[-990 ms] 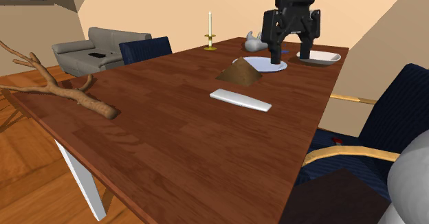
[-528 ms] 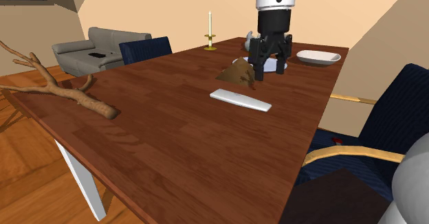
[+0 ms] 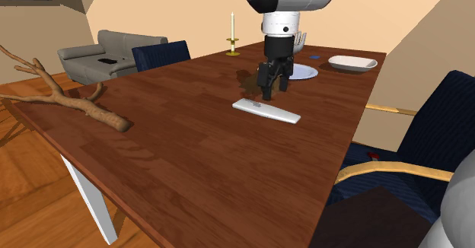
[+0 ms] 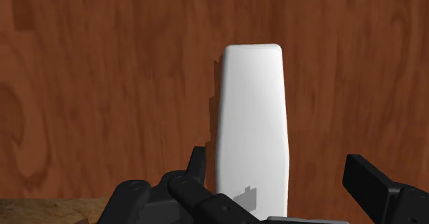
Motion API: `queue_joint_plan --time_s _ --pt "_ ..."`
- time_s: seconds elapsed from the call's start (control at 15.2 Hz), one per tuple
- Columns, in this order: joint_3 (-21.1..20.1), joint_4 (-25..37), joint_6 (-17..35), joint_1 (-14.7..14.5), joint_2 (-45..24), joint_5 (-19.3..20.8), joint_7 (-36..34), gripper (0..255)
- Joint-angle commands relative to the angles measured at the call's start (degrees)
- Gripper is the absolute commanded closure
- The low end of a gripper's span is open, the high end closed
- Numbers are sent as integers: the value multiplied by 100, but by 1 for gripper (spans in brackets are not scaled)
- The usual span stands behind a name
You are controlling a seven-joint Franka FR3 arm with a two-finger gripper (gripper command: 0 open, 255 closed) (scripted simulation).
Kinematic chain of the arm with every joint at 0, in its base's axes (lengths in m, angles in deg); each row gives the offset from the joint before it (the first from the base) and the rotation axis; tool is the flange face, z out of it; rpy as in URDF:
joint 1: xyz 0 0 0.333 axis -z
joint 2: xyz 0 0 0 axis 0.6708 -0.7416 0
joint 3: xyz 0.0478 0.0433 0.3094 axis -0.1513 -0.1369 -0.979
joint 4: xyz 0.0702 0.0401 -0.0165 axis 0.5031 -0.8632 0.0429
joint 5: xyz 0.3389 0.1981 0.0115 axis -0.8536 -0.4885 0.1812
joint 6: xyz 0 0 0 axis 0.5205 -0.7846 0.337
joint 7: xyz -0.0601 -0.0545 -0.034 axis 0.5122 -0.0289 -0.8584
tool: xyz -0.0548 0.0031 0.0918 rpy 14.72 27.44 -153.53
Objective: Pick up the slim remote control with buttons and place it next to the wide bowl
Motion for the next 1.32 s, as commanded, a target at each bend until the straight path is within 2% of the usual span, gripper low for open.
queue_joint_plan --time_s 0.0,0.53,1.06,1.12,1.25 --pt "6 177 355 -73 -428 -115 306 0" --pt "3 -4 1013 -83 -891 -223 429 0" --pt "3 -3 1012 -83 -890 -222 429 0" --pt "3 -3 1012 -83 -890 -222 429 255" --pt "3 -3 1012 -83 -891 -223 429 255"
